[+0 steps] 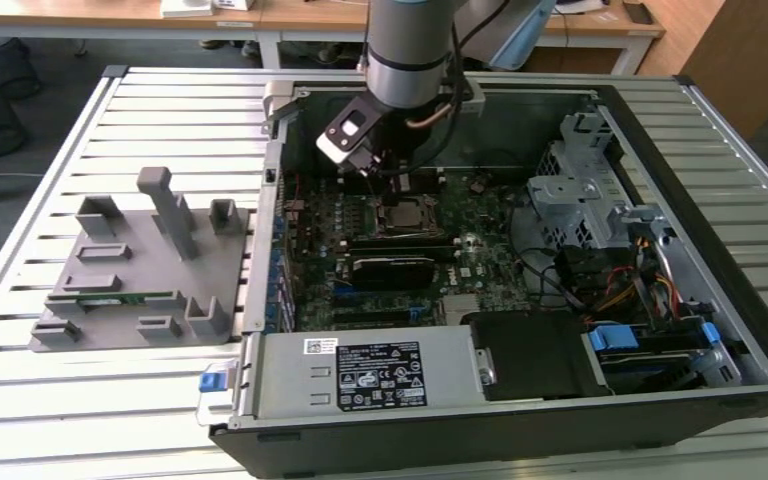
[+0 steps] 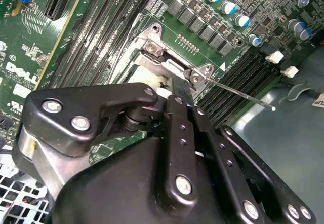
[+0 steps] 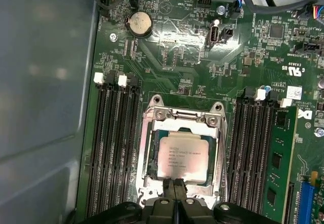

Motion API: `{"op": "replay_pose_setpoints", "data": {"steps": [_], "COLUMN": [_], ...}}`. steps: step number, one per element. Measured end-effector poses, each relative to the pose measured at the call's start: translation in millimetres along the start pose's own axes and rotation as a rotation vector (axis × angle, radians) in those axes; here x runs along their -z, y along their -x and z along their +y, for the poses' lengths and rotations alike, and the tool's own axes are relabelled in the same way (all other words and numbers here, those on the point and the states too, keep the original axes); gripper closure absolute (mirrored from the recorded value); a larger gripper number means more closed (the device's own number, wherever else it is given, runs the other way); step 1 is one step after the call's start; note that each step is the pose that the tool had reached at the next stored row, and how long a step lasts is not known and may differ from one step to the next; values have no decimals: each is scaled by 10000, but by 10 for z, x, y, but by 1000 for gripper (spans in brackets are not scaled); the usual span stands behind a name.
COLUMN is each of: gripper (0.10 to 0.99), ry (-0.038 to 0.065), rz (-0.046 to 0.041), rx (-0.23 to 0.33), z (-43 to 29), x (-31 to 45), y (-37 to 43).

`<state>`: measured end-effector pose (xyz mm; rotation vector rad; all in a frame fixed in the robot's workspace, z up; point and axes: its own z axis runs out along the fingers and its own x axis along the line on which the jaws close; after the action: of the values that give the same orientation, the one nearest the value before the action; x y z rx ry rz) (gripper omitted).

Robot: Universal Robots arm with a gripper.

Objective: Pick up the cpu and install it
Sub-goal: 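Close the cpu cover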

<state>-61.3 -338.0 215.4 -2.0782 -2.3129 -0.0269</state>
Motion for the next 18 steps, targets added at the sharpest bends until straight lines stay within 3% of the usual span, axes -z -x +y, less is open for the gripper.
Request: {"op": "replay_pose_setpoints", "data": {"steps": [18], "gripper": [973], "ry": [-1], "rz": [-1], "rx": [-1], "z": [-14], "x": [-117], "y": [3]}}
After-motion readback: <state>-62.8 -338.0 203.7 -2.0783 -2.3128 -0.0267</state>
